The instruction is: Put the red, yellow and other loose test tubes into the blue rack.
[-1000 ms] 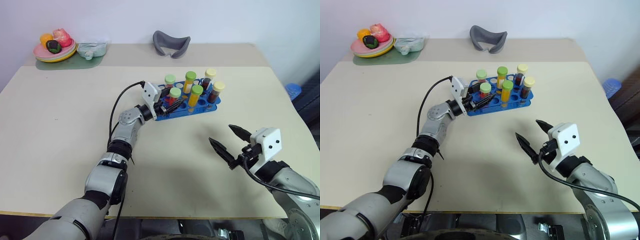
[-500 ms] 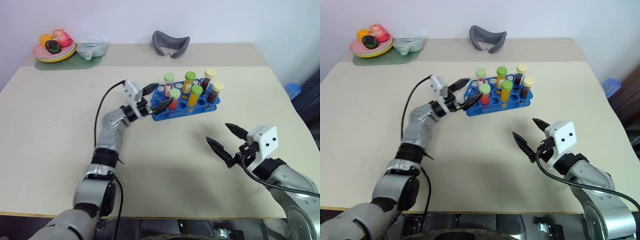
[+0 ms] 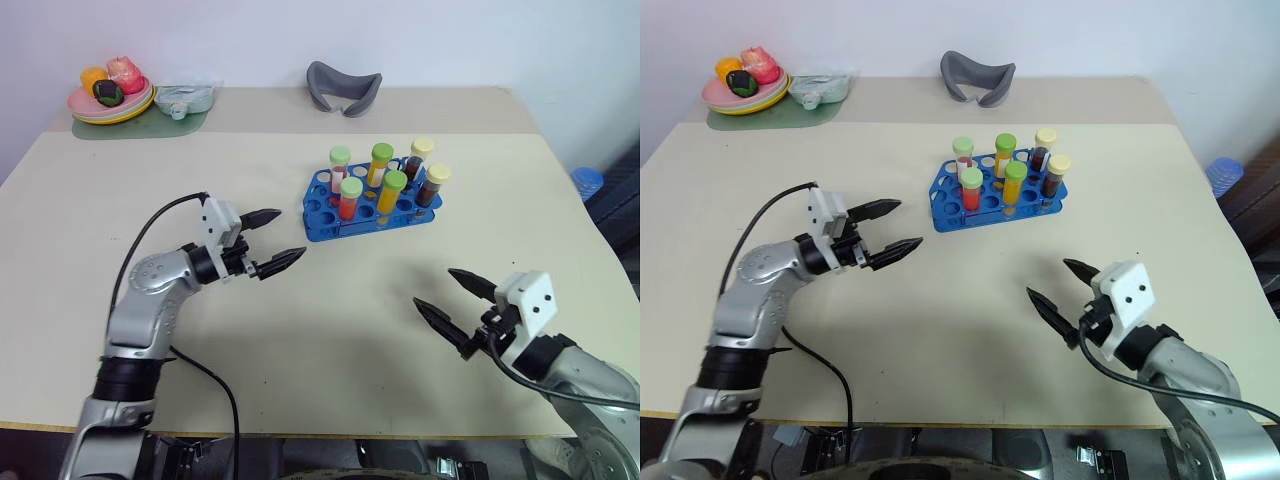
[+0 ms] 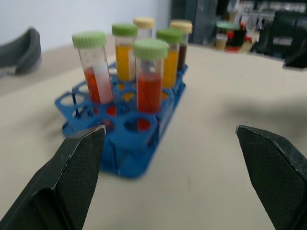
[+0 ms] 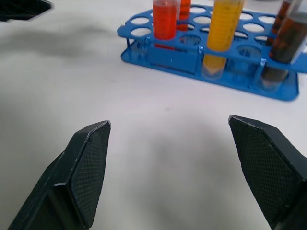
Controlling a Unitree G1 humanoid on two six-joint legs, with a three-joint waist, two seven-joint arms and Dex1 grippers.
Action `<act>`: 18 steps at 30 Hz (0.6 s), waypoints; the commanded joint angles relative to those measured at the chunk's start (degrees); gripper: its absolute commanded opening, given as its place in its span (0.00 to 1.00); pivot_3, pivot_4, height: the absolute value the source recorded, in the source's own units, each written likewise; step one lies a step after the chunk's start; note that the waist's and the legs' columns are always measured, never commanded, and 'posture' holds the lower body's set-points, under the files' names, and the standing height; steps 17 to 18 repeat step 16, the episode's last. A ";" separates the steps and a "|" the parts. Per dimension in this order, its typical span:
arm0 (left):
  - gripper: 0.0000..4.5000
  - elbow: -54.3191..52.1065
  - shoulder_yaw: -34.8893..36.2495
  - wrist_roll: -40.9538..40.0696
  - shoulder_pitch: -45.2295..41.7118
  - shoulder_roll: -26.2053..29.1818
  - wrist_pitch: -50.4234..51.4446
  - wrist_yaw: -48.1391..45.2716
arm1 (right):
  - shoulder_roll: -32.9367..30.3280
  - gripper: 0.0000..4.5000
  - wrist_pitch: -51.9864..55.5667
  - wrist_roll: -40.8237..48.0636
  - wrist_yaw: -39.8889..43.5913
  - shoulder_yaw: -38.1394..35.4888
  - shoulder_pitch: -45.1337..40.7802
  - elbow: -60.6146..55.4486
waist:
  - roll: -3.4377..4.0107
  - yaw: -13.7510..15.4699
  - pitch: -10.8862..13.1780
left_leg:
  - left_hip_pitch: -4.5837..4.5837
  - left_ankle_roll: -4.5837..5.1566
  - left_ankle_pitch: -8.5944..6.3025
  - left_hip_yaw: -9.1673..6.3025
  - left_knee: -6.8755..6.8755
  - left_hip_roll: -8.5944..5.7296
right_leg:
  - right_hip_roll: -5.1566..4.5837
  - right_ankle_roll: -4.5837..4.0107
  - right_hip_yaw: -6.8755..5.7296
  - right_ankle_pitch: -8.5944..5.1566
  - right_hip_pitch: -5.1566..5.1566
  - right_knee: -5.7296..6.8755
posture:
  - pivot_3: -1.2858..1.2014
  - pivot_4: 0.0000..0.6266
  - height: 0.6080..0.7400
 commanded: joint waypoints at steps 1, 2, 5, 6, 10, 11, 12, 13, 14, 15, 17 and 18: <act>0.99 -6.65 3.18 -3.49 3.14 4.15 5.12 -0.10 | 1.27 0.90 -5.33 0.47 2.99 -4.08 4.32 0.25 | 0.01 -0.02 0.00 | 0.01 0.00 0.00 0.00 -0.02 0.00 | 0.00 -0.01 0.00 0.00 0.00 0.00 | 0.52 0.24 1.00; 0.99 -7.81 3.76 -4.38 4.42 5.22 5.94 -0.46 | 1.59 0.90 -6.68 0.51 3.76 -4.99 5.61 0.69 | 0.01 -0.02 0.00 | 0.01 0.01 -0.01 0.00 -0.02 0.00 | 0.00 -0.01 0.00 0.00 0.00 0.00 | 0.52 0.24 1.00; 0.99 -9.38 6.26 -5.52 7.82 7.58 7.34 -0.06 | 2.33 0.90 -9.80 0.51 5.67 -7.11 8.54 1.95 | 0.02 -0.10 0.00 | 0.02 0.01 -0.01 0.02 -0.01 0.00 | -0.01 -0.01 0.01 -0.01 0.02 -0.01 | 0.52 0.24 1.00; 0.99 -9.48 6.70 -5.55 8.45 8.09 7.39 0.07 | 2.49 0.90 -10.13 0.58 5.65 -7.41 8.83 2.20 | 0.02 -0.12 0.00 | 0.02 0.01 -0.01 0.02 -0.01 0.01 | -0.01 -0.02 0.01 -0.01 0.02 -0.01 | 0.52 0.24 1.00; 0.99 -12.52 7.87 -6.40 11.97 8.76 7.85 0.75 | 2.78 0.90 -11.77 1.93 7.14 -9.78 10.39 3.65 | 0.02 -0.02 0.00 | 0.03 0.00 -0.02 0.04 -0.02 0.01 | -0.02 -0.02 0.02 -0.01 0.04 -0.04 | 0.52 0.24 1.00; 0.99 -12.67 8.29 -6.53 12.75 8.94 7.75 0.76 | 2.78 0.90 -11.92 1.97 7.32 -9.92 10.66 3.85 | 0.02 -0.02 0.00 | 0.03 0.00 -0.02 0.04 -0.02 0.01 | -0.02 -0.02 0.02 -0.01 0.04 -0.07 | 0.52 0.24 1.00; 0.99 -12.95 8.75 -6.87 13.55 9.00 7.91 0.93 | 2.81 0.90 -12.14 1.94 7.51 -10.00 10.92 4.15 | 0.02 -0.02 0.00 | 0.03 0.01 -0.02 0.04 -0.03 0.01 | -0.01 -0.02 0.02 -0.01 0.05 -0.07 | 0.52 0.24 1.00; 0.99 -13.43 8.94 -7.01 14.25 8.90 7.86 1.24 | 2.81 0.90 -12.44 1.93 7.78 -10.15 11.10 4.56 | 0.02 -0.07 0.00 | 0.03 0.01 -0.02 0.04 -0.04 0.02 | -0.01 -0.03 0.01 -0.01 0.04 -0.07 | 0.52 0.24 1.00; 0.99 -13.82 9.03 -7.10 14.82 8.82 7.75 1.46 | 2.76 0.90 -12.60 1.91 7.92 -10.15 11.11 4.86 | 0.02 -0.08 0.00 | 0.04 0.01 -0.02 0.04 -0.05 0.02 | -0.01 -0.03 0.02 -0.01 0.04 -0.07 | 0.52 0.24 1.00; 0.99 -14.47 8.82 -7.16 15.45 9.04 8.33 1.71 | 2.72 0.90 -12.68 2.02 8.08 -10.24 11.11 5.07 | 0.02 -0.05 0.00 | 0.05 0.01 -0.02 0.04 -0.05 0.02 | -0.01 -0.03 0.02 -0.01 0.05 -0.07 | 0.52 0.24 1.00; 0.99 -14.91 8.69 -7.51 16.05 9.26 8.84 1.60 | 2.74 0.90 -12.59 2.25 8.10 -10.23 10.96 5.20 | 0.02 -0.05 0.00 | 0.04 0.01 -0.02 0.04 -0.04 0.02 | -0.01 -0.03 0.02 -0.01 0.05 -0.08 | 0.52 0.24 1.00; 0.99 -14.91 8.69 -7.51 16.05 9.26 8.84 1.60 | 2.74 0.90 -12.59 2.25 8.10 -10.23 10.96 5.20 | 0.02 -0.05 0.00 | 0.04 0.01 -0.02 0.04 -0.04 0.02 | -0.01 -0.03 0.02 -0.01 0.05 -0.08 | 0.52 0.24 1.00</act>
